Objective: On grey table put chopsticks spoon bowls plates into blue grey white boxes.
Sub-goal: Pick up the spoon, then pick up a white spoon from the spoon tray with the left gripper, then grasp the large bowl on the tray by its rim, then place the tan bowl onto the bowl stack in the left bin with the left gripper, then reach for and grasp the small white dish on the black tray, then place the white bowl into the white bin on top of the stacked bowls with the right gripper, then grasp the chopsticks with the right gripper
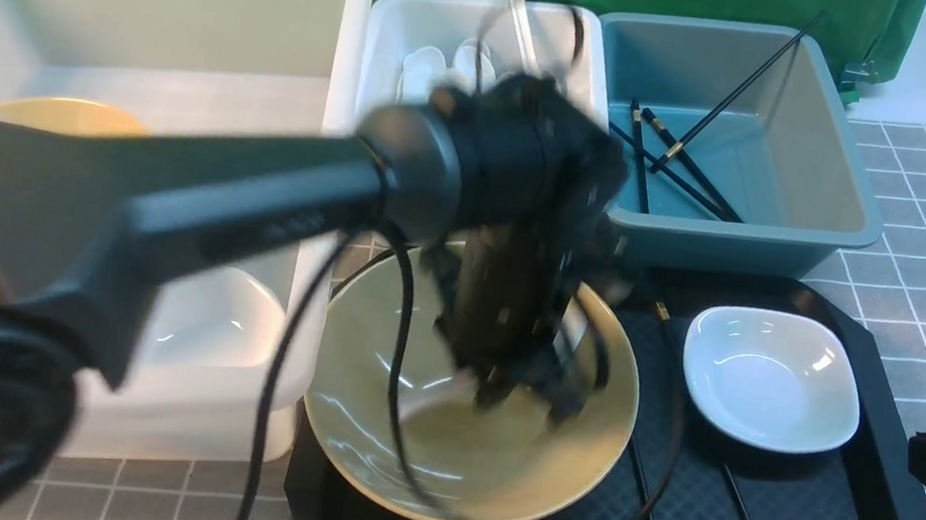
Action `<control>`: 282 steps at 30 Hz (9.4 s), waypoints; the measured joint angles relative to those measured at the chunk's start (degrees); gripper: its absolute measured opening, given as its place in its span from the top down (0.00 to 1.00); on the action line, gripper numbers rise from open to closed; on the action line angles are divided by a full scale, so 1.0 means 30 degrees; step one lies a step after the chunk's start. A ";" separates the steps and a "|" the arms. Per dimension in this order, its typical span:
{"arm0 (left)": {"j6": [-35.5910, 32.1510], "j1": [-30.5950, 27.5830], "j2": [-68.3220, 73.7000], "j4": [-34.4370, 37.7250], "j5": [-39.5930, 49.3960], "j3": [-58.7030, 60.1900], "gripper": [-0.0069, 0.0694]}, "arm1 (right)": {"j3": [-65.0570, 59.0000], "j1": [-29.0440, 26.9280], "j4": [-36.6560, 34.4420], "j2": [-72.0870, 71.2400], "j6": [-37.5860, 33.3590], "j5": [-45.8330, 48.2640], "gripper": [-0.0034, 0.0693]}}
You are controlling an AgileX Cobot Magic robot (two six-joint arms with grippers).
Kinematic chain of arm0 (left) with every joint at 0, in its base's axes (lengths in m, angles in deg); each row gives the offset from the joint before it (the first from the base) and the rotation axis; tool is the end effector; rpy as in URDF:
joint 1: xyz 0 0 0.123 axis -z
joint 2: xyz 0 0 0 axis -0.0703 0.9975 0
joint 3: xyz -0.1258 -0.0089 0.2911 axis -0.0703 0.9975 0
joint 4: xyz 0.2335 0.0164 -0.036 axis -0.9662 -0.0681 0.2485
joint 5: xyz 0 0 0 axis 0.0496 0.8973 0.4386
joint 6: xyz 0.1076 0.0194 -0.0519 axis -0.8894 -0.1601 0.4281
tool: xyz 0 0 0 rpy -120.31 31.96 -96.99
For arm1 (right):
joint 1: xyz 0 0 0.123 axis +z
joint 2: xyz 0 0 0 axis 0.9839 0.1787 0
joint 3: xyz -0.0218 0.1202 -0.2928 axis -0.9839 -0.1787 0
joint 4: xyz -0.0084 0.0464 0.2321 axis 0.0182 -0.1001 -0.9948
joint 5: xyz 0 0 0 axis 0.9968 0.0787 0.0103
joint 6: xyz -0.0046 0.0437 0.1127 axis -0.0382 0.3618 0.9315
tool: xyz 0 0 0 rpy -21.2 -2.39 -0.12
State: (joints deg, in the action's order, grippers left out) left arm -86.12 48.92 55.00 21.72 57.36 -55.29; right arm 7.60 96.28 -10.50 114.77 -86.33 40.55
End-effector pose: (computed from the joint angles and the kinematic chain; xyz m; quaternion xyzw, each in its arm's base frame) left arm 0.3000 -0.2845 0.2386 0.4166 0.9065 0.0214 0.0655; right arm 0.1123 0.0379 0.2615 -0.1135 0.8848 0.0918 0.4425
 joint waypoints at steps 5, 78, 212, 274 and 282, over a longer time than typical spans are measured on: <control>-0.0054 -0.0702 -0.1276 -0.1514 -0.2450 -0.3761 0.79 | 0.0000 0.0000 0.0000 0.0000 0.0000 -0.0121 0.90; -0.0913 -0.2757 0.2187 0.2119 0.0319 -0.3007 0.76 | 0.0000 0.0000 -0.0358 0.0000 0.0000 -0.0141 0.89; -0.2695 -1.1682 -3.1748 0.3484 -1.6139 2.4206 0.92 | 1.1267 -0.1895 0.0940 1.7978 -0.0309 0.4457 0.79; -0.1806 -1.1682 -3.5465 0.2562 -2.0303 2.6974 0.92 | 1.0874 0.4167 0.1561 1.9057 0.2535 0.4327 0.25; -0.1783 -1.1682 -3.5465 0.2562 -2.0365 2.6974 0.92 | 1.1830 0.4723 0.2132 2.0792 0.3016 0.2548 0.30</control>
State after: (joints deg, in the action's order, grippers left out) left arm -91.47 13.87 -51.40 29.40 -3.74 25.63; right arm 43.09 110.45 -4.10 177.15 -77.29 48.19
